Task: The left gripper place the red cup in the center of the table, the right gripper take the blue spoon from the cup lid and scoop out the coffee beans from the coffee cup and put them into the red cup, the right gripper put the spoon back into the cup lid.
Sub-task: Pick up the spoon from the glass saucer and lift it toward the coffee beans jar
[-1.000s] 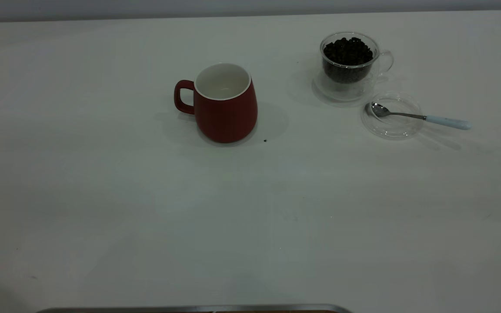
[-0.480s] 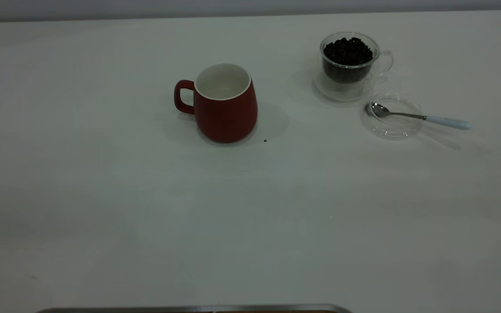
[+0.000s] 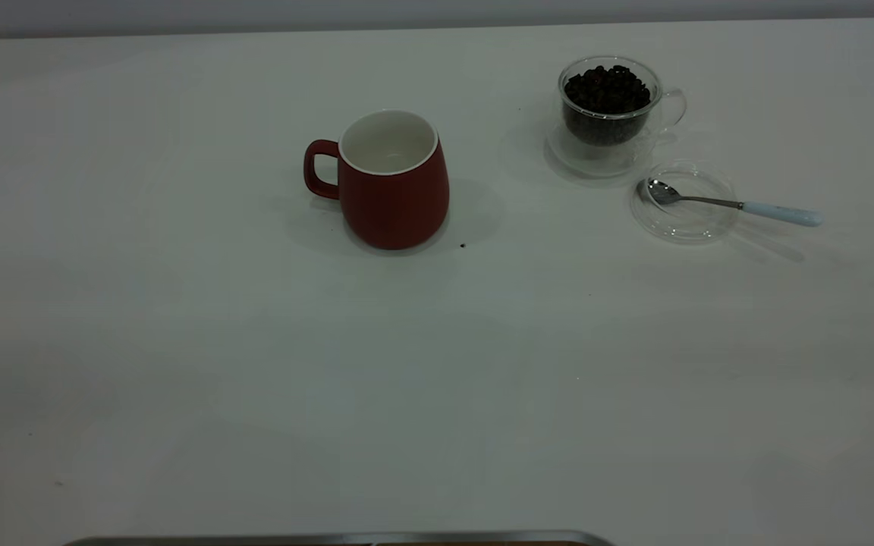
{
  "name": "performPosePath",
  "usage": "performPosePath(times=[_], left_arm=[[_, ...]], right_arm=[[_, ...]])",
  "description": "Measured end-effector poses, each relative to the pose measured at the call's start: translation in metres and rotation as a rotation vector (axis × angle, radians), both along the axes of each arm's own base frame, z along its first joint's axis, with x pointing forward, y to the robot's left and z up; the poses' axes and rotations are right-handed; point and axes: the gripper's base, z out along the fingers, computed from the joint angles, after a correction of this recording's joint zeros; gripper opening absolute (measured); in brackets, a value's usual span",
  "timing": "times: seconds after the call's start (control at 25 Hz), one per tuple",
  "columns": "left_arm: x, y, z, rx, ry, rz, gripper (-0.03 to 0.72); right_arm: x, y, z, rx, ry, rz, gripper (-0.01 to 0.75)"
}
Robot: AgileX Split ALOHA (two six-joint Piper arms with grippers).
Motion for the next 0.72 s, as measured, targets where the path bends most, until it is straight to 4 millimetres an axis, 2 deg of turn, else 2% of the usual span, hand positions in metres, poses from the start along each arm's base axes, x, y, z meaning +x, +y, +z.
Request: performPosePath(times=[0.4, 0.72], left_arm=[[-0.018, -0.001, -0.002, -0.006, -0.117, 0.17, 0.538], [-0.018, -0.001, -0.002, -0.005, -0.116, 0.183, 0.538]], right_arm=[[0.0, 0.0, 0.0, 0.0, 0.0, 0.0, 0.437], [0.0, 0.0, 0.0, 0.0, 0.0, 0.0, 0.437]])
